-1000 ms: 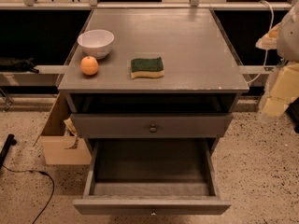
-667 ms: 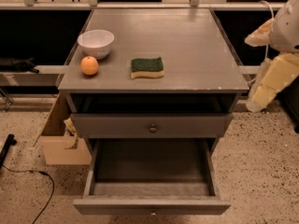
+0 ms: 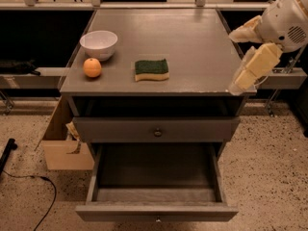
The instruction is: Place sponge into middle drawer
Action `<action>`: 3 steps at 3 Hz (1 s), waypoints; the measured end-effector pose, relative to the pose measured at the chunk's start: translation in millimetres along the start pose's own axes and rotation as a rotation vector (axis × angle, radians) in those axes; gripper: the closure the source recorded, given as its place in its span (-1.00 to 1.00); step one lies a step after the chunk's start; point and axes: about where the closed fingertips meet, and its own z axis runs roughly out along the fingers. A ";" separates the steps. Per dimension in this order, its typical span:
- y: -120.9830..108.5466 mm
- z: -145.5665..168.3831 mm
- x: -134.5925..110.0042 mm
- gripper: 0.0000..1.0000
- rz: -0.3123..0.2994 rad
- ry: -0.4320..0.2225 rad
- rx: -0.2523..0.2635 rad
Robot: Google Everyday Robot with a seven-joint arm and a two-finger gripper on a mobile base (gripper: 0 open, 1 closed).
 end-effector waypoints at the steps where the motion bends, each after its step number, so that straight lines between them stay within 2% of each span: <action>1: -15.3 17.6 -8.4 -1.00 0.070 -0.165 -0.026; 2: -30.5 34.4 -28.0 -1.00 0.150 -0.259 0.053; 3: -30.5 34.4 -28.0 -1.00 0.150 -0.259 0.053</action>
Offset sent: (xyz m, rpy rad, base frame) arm 0.0475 0.0473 -0.0074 0.3401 -0.0534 -0.2247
